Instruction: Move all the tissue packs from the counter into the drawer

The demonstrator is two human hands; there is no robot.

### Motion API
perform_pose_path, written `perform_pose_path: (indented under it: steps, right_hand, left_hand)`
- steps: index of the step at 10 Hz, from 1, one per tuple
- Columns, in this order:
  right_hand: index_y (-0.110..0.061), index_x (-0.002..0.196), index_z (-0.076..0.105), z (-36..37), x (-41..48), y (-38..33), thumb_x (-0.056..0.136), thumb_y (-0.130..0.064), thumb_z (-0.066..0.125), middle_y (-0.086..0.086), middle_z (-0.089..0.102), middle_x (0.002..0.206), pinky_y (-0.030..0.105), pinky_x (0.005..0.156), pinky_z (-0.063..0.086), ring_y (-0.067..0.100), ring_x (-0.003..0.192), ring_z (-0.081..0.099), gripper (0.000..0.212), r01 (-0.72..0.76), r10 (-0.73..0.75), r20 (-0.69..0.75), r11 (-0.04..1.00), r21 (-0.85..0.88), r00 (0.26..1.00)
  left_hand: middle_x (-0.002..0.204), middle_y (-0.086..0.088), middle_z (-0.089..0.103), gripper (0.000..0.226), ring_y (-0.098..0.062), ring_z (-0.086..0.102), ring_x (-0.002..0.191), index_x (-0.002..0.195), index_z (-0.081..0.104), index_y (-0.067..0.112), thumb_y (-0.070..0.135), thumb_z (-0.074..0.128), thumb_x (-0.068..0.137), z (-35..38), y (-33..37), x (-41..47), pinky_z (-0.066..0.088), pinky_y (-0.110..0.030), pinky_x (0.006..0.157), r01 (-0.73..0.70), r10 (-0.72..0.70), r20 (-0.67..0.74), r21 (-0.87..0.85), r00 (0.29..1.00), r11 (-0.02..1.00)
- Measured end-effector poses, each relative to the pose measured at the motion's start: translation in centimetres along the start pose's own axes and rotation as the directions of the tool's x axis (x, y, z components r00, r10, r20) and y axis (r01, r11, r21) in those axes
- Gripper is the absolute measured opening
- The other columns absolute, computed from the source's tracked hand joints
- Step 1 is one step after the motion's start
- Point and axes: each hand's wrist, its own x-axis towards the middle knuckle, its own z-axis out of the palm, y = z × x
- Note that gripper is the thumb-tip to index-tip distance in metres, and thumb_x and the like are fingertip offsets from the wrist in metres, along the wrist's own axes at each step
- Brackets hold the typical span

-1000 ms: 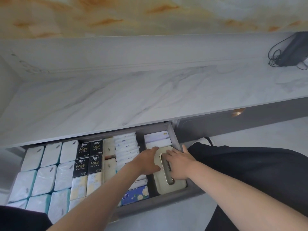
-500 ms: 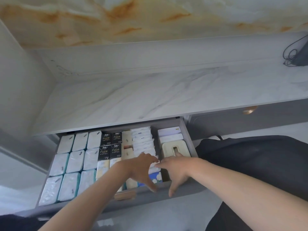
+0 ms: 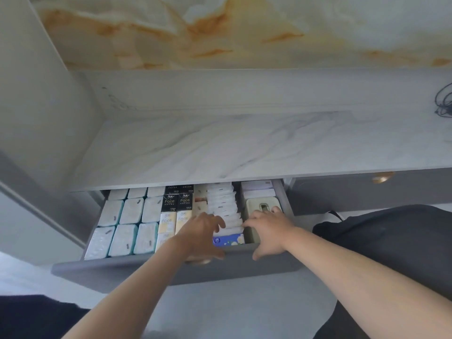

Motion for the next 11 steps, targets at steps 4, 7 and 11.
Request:
perform_pose_path:
  steps: [4,7,11]
  right_hand:
    - [-0.014,0.096,0.062,-2.4,3.0,-1.2,0.098,-0.055,0.039,0.004,0.064,0.074,0.026,0.060,0.041,0.019,0.070,0.063,0.046,-0.553,0.527,0.202,0.684,0.476,0.825]
    - [0.008,0.144,0.038,-4.1,8.5,1.2,0.098,-0.024,0.045,0.026,0.049,0.142,0.048,0.094,0.044,0.038,0.115,0.060,0.056,-0.474,0.256,0.593,-0.402,0.784,0.764]
    - [-0.005,0.132,0.049,-4.5,11.5,1.5,0.100,-0.012,0.037,0.017,0.047,0.148,0.051,0.102,0.037,0.031,0.135,0.047,0.034,-0.228,0.257,0.456,-0.602,0.765,0.852]
  left_hand:
    - [0.084,0.004,0.069,0.038,-0.022,0.065,0.077,0.094,0.069,0.025,0.059,0.063,0.077,-3.4,-3.2,-0.1,0.051,-0.032,0.076,0.615,-0.564,0.285,-0.546,0.775,0.569]
    - [0.120,-0.017,0.060,0.061,-0.033,0.066,0.098,0.132,0.047,0.005,0.049,0.059,0.092,-3.7,-8.1,2.1,0.054,-0.046,0.084,0.380,-0.620,0.412,-0.905,0.668,-0.192]
    - [0.127,-0.008,0.058,0.044,-0.027,0.061,0.114,0.127,0.050,0.016,0.043,0.059,0.094,-4.2,-9.5,5.5,0.049,-0.044,0.097,0.177,-0.572,0.283,-0.956,0.770,-0.235]
